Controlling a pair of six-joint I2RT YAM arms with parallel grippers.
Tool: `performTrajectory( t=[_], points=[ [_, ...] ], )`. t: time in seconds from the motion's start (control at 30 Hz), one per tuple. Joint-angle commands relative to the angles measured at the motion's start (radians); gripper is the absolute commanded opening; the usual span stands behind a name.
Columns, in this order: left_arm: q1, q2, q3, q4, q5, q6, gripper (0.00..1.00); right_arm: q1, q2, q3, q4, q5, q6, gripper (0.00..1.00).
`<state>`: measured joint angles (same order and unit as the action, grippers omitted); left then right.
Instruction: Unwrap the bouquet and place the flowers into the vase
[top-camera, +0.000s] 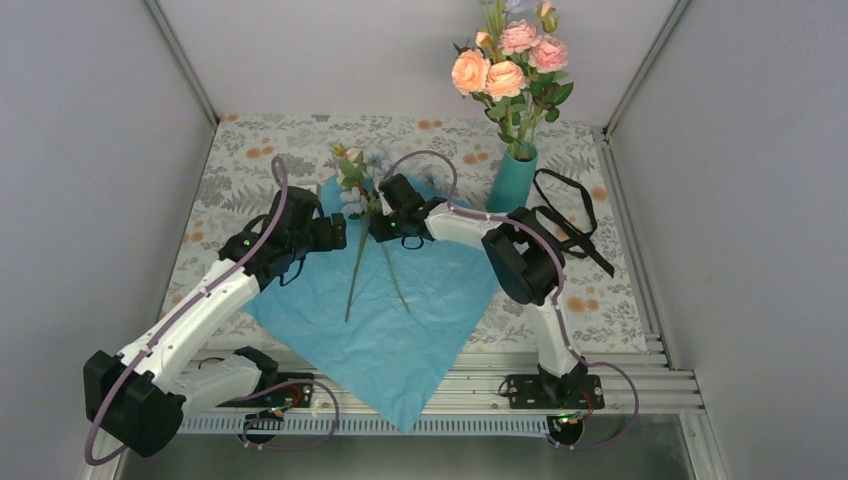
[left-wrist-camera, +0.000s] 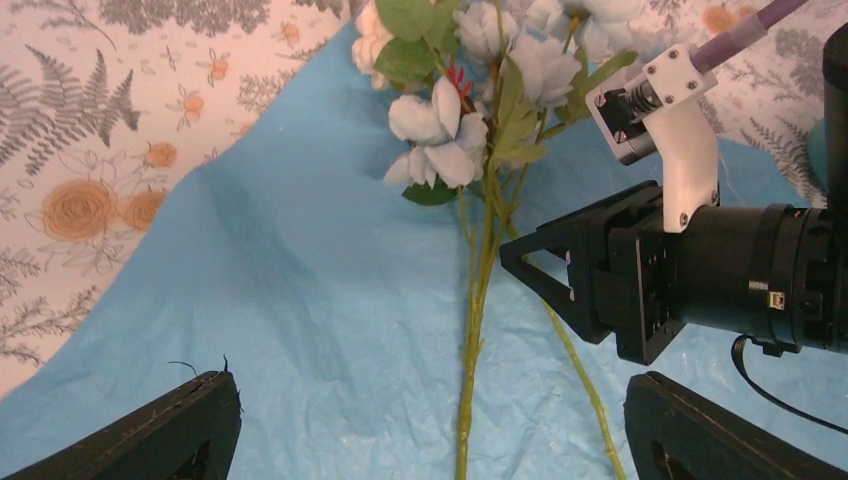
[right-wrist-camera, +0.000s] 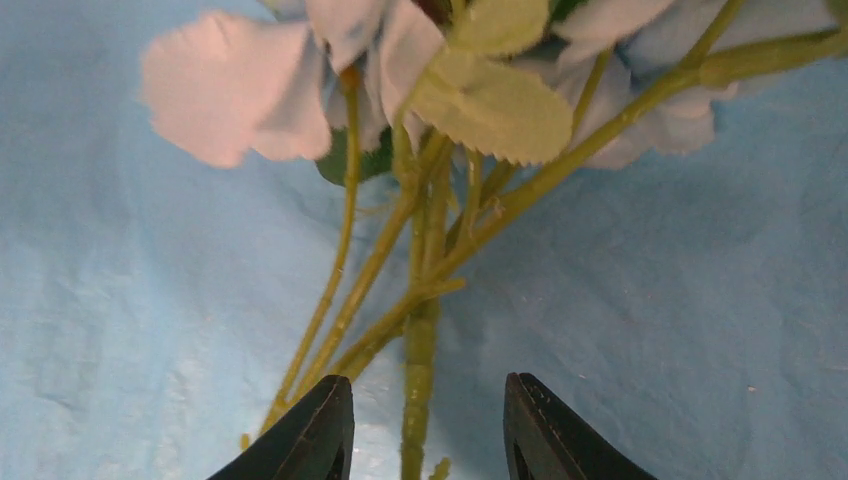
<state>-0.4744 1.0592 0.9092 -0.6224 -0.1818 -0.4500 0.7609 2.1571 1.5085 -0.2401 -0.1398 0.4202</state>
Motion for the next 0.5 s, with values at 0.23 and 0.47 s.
performTrajectory(
  t=[0.23,0.47],
  points=[
    [-0.004,0.044,-0.134,0.124,0.107,-0.062,0.88,0.009,0.013,0.02,-0.035,0.045,-0.046,0.15],
    [-0.003,0.139,-0.189,0.246,0.163,-0.047,0.77,0.018,-0.174,-0.097,0.076,0.005,-0.048,0.04]
  ],
)
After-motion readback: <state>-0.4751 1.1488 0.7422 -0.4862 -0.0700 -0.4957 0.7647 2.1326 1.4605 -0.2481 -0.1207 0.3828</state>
